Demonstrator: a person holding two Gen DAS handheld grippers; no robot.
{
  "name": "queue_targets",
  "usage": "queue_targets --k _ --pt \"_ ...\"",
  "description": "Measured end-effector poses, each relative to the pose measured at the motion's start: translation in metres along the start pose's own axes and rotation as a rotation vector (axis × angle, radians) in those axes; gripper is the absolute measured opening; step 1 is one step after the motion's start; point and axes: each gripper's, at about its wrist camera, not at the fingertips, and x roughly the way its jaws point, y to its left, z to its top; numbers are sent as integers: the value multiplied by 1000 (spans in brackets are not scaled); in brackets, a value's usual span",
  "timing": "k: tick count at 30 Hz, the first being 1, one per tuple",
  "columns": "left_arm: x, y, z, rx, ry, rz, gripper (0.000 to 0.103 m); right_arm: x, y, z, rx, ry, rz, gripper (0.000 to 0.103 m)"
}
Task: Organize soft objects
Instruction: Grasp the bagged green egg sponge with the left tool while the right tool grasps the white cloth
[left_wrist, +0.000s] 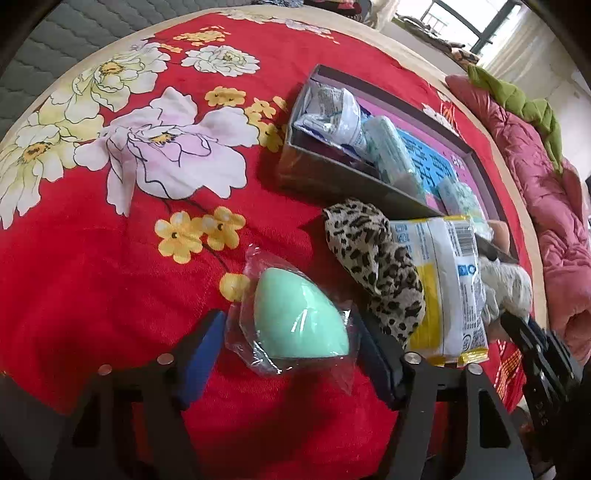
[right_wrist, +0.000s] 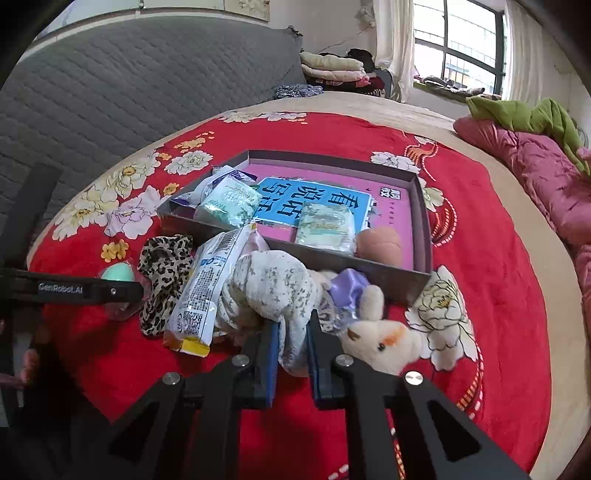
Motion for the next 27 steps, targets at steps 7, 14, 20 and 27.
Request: queue_targets --k 7,14,20,27 --pt "-2 2 0 20 -8 0 55 -10 -9 0 46 -10 7 13" --pt "-8 -2 -4 55 -29 -10 52 -17 -13 2 83 -30 37 13" --pt "-16 -7 -6 80 -44 -27 51 -25 -17 3 90 -59 28 13" --pt "-30 -8 -7 90 -79 -28 51 -32 -20 7 104 -97 19 13"
